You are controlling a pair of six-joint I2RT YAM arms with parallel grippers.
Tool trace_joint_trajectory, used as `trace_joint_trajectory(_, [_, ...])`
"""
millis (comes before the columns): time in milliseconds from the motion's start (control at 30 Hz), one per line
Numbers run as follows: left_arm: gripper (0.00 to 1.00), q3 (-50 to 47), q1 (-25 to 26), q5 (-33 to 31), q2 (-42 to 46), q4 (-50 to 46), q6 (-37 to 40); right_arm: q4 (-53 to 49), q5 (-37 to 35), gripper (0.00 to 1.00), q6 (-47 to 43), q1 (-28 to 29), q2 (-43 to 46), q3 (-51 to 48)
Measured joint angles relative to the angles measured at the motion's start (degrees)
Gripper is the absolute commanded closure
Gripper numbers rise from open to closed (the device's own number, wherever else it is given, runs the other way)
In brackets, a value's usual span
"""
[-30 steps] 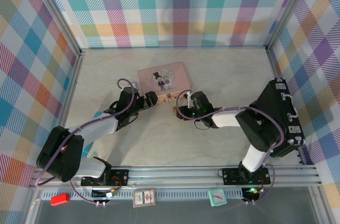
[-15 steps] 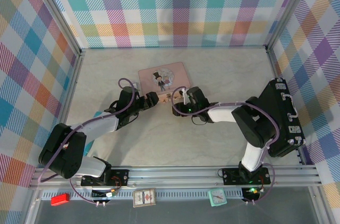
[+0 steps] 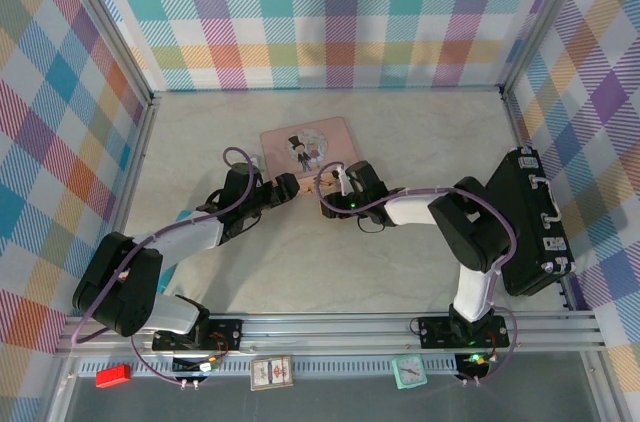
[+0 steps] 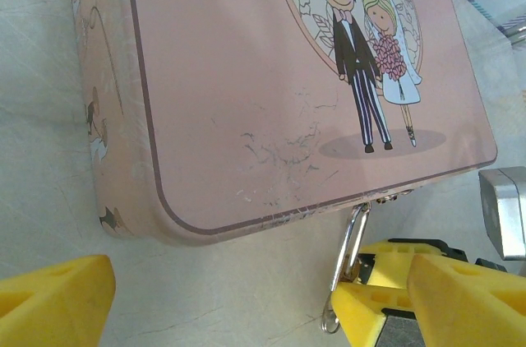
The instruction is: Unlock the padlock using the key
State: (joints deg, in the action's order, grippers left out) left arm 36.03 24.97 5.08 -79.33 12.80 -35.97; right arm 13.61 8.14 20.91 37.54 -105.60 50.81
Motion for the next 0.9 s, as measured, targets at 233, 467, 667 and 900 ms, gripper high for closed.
trace_joint_trajectory(233, [0.1,1.75,-0.5,0.98,-0.5,-2.4,-0.02,-2.12,-0.66,0.66,0.61,-0.04,-0.44,1.4])
trace_joint_trajectory(467, [0.08,11.72,-2.73,-1.16,-0.98,-11.08,2.21,-2.34,-0.66,0.73,4.66,-0.02,-0.42,1.68])
trace_joint_trajectory(667, [0.09,19.98,-4.11,-3.02,-5.09,-18.86,5.14,-4.15,-2.25,0.74,8.2,1.4,-0.42,2.93])
trace_joint_trajectory(900, [0.12,25.31,-5.35,-2.97,-13.31,-23.89,5.84,-3.76,-2.6,0.77,12.92,2.56,-0.76,3.37])
